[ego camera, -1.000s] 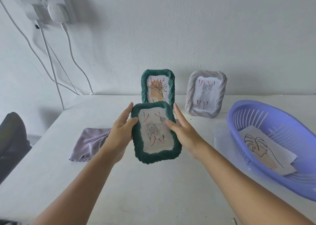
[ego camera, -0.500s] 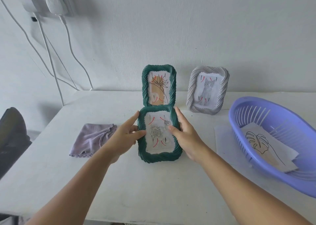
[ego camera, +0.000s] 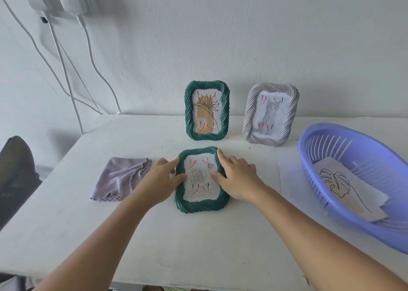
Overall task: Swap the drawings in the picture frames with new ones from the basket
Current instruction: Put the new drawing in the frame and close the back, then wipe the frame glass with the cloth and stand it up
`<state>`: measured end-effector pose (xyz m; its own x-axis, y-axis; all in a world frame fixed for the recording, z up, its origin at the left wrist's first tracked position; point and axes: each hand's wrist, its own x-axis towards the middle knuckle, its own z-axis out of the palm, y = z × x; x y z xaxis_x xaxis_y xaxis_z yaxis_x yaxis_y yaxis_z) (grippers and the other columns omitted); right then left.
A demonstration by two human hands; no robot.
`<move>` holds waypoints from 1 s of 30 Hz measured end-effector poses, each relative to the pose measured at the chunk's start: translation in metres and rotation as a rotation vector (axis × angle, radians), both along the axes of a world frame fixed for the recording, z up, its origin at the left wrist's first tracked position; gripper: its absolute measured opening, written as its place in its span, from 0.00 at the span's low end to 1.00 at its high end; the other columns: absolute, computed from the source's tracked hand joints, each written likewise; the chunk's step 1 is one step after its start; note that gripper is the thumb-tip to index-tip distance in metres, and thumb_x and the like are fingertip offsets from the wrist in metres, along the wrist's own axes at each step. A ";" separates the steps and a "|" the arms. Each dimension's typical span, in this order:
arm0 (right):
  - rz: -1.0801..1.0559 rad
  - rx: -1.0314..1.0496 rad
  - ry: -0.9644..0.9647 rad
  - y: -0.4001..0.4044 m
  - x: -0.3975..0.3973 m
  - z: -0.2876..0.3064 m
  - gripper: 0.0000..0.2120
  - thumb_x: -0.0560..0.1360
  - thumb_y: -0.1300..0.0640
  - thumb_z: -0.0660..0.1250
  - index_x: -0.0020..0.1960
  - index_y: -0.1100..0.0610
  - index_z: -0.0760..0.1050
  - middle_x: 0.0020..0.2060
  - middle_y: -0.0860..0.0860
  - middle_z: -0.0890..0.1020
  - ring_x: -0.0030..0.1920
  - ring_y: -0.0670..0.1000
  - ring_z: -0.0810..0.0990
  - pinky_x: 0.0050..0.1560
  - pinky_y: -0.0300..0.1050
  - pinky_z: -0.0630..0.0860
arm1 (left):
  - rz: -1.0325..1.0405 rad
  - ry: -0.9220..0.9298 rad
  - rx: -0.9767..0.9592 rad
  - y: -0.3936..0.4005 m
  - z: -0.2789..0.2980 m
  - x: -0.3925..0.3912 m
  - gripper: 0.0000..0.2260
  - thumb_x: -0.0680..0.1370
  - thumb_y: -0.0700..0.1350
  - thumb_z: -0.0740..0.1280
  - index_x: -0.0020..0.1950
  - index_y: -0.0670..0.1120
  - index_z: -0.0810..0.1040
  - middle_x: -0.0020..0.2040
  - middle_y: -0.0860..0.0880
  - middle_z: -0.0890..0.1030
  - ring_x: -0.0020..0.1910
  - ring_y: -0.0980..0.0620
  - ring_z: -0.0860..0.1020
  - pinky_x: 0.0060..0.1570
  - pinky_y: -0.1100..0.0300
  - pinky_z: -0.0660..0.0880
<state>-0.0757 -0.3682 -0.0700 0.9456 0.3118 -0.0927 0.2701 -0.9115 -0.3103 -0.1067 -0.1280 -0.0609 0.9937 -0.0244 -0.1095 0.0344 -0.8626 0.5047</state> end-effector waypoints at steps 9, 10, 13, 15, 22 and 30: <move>-0.040 -0.008 -0.014 -0.005 -0.002 -0.023 0.34 0.81 0.31 0.48 0.82 0.42 0.46 0.57 0.51 0.64 0.62 0.57 0.65 0.66 0.55 0.62 | -0.007 0.003 0.082 0.000 -0.003 -0.003 0.28 0.82 0.61 0.61 0.80 0.55 0.64 0.58 0.50 0.72 0.55 0.52 0.74 0.56 0.56 0.71; -0.043 -0.002 -0.017 -0.005 -0.002 -0.024 0.34 0.81 0.31 0.48 0.82 0.42 0.46 0.56 0.50 0.62 0.62 0.57 0.65 0.66 0.55 0.62 | 0.010 -0.024 0.083 0.002 -0.002 -0.005 0.27 0.82 0.63 0.60 0.80 0.56 0.64 0.58 0.51 0.73 0.55 0.52 0.74 0.56 0.55 0.71; -0.050 0.006 -0.016 -0.006 0.000 -0.026 0.34 0.80 0.31 0.48 0.82 0.41 0.47 0.54 0.49 0.61 0.62 0.57 0.65 0.66 0.54 0.61 | 0.129 -0.172 0.081 0.021 0.007 -0.011 0.24 0.84 0.59 0.59 0.79 0.54 0.67 0.62 0.47 0.76 0.59 0.46 0.76 0.59 0.47 0.74; -0.056 0.011 -0.018 -0.006 0.001 -0.028 0.34 0.80 0.30 0.48 0.82 0.40 0.47 0.56 0.50 0.63 0.62 0.56 0.65 0.66 0.55 0.61 | 0.246 -0.257 0.120 0.047 0.010 -0.012 0.20 0.85 0.50 0.59 0.77 0.50 0.69 0.64 0.41 0.76 0.62 0.38 0.74 0.60 0.44 0.73; -0.061 0.009 -0.034 -0.005 0.001 -0.031 0.34 0.80 0.31 0.49 0.82 0.40 0.47 0.58 0.50 0.64 0.63 0.57 0.65 0.66 0.55 0.62 | 0.528 -0.009 0.319 0.128 0.005 -0.022 0.26 0.83 0.57 0.56 0.80 0.67 0.52 0.65 0.38 0.69 0.63 0.34 0.67 0.61 0.41 0.68; -0.056 0.021 -0.020 -0.006 0.001 -0.028 0.34 0.80 0.31 0.49 0.82 0.41 0.47 0.60 0.51 0.65 0.64 0.58 0.66 0.67 0.55 0.61 | 0.415 -0.083 0.099 0.135 -0.003 -0.019 0.31 0.83 0.49 0.64 0.83 0.54 0.55 0.52 0.40 0.79 0.52 0.38 0.77 0.48 0.49 0.73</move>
